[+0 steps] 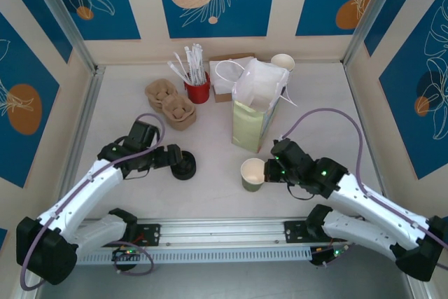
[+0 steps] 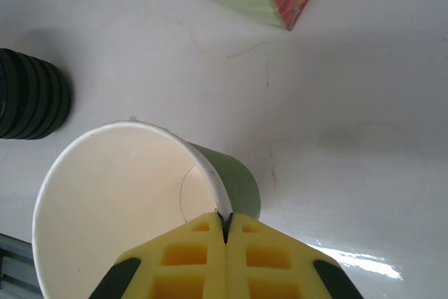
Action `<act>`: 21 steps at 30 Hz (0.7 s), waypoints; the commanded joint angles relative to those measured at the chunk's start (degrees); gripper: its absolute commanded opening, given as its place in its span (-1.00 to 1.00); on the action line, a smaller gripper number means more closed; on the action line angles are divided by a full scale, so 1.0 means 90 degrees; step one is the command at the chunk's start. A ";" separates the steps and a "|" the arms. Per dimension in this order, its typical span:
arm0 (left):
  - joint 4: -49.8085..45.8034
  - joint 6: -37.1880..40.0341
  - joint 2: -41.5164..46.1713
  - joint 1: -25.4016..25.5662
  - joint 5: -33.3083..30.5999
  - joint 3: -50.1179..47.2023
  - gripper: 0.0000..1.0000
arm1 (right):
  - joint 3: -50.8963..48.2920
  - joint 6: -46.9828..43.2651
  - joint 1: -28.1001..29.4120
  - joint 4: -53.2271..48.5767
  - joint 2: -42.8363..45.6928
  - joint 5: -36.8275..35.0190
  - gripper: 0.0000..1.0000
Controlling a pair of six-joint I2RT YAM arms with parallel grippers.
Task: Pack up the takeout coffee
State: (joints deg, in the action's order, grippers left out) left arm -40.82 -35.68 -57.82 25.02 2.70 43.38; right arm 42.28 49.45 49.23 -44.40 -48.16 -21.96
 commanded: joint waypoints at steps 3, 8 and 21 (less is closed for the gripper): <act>0.0562 -0.0104 -0.0058 0.0082 -0.0053 -0.0325 0.78 | 0.0134 0.0390 0.0528 0.0828 -0.0693 -0.0579 -0.96; 0.0686 0.0123 -0.0428 0.0163 -0.0068 -0.0320 0.58 | 0.0391 0.0397 0.0711 0.1164 -0.1314 -0.0747 -0.95; 0.0735 0.0427 -0.0857 0.0413 -0.0349 -0.0211 0.17 | 0.0733 0.0321 0.0721 0.1348 -0.2046 -0.0691 -0.90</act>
State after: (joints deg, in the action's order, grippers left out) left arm -34.68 -33.41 -64.93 27.81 0.99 40.69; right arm 47.29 51.62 55.18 -33.41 -66.22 -26.87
